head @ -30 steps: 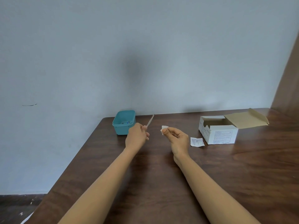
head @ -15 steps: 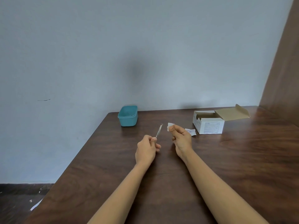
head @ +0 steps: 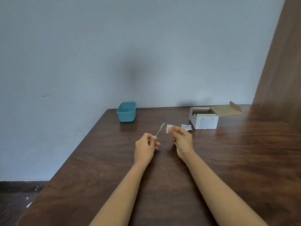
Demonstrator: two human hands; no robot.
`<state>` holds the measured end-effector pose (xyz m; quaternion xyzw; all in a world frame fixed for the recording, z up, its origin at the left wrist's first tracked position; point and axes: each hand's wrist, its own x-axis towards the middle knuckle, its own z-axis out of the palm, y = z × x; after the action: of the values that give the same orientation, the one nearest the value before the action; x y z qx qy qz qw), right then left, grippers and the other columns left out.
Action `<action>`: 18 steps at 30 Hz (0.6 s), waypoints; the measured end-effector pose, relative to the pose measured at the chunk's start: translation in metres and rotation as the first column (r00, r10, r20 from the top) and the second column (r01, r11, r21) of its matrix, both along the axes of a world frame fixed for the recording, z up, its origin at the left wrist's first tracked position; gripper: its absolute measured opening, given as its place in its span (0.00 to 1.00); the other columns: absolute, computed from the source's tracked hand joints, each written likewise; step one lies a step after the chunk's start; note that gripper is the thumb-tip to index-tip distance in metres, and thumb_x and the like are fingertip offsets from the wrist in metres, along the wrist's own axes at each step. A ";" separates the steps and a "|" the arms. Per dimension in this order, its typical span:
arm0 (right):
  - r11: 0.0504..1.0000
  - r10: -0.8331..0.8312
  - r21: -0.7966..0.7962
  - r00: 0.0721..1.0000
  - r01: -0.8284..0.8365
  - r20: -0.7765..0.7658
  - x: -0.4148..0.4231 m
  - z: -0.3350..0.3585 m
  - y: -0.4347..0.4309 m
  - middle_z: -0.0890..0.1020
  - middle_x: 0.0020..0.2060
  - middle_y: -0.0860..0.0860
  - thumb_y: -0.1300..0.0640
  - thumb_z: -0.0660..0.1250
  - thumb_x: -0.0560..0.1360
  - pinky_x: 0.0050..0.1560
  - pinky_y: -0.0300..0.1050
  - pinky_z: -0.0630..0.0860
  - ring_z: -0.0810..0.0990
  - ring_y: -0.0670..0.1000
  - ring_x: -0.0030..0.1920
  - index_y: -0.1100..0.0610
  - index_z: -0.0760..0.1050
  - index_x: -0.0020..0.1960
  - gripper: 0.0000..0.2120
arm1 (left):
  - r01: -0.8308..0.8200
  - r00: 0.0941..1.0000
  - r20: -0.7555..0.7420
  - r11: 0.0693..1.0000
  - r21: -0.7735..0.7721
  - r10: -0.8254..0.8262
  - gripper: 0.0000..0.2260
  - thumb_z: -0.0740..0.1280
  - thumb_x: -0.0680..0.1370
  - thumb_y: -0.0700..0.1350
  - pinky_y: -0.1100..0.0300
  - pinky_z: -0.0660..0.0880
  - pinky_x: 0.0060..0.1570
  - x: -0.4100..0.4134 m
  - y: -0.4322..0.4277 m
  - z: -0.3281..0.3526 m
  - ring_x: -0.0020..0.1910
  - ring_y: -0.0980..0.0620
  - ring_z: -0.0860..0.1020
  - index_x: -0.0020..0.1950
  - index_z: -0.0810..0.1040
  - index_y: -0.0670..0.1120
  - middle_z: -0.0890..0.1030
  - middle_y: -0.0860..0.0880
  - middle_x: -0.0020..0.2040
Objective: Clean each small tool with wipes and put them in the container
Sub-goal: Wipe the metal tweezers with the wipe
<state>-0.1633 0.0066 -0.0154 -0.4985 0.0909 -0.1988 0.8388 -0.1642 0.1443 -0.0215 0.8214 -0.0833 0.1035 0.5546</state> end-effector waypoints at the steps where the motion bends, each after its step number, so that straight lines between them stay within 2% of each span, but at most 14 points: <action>1: 1.000 0.001 0.008 1.000 -0.001 -0.003 0.000 0.000 0.000 0.81 0.29 0.44 0.66 0.72 0.71 0.33 0.35 0.63 0.68 0.42 0.29 0.57 0.79 0.40 0.06 | 0.008 1.000 0.001 1.000 0.003 -0.008 0.07 0.63 0.80 0.46 0.51 0.80 0.46 0.000 0.000 0.000 0.31 0.59 0.80 0.43 0.75 0.48 0.83 0.53 0.34; 8: 0.999 0.052 -0.001 0.999 -0.052 -0.006 0.003 0.000 -0.003 0.83 0.30 0.45 0.65 0.72 0.71 0.32 0.36 0.65 0.69 0.40 0.27 0.58 0.80 0.41 0.04 | 0.032 0.999 -0.015 0.995 0.089 -0.031 0.06 0.64 0.80 0.48 0.51 0.79 0.49 0.005 -0.002 -0.001 0.30 0.65 0.79 0.43 0.75 0.51 0.83 0.55 0.34; 13: 0.998 0.062 0.015 0.998 -0.062 -0.019 0.006 -0.001 -0.004 0.82 0.32 0.48 0.65 0.73 0.70 0.32 0.37 0.65 0.67 0.43 0.28 0.59 0.80 0.41 0.03 | 0.047 0.999 -0.003 0.984 0.174 -0.047 0.04 0.64 0.80 0.48 0.54 0.80 0.48 0.007 -0.004 0.002 0.34 0.61 0.80 0.44 0.75 0.52 0.83 0.55 0.36; 18: 0.997 0.069 0.026 0.998 -0.069 -0.015 0.009 -0.003 -0.007 0.77 0.29 0.48 0.63 0.73 0.70 0.31 0.37 0.62 0.64 0.43 0.27 0.58 0.81 0.40 0.02 | 0.061 0.997 0.033 0.971 0.230 -0.070 0.04 0.64 0.80 0.48 0.56 0.80 0.47 0.007 -0.005 0.002 0.34 0.61 0.80 0.46 0.76 0.51 0.83 0.55 0.36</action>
<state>-0.1541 -0.0001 -0.0184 -0.4923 0.0826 -0.1649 0.8507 -0.1570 0.1390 -0.0200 0.8745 -0.1332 0.0915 0.4574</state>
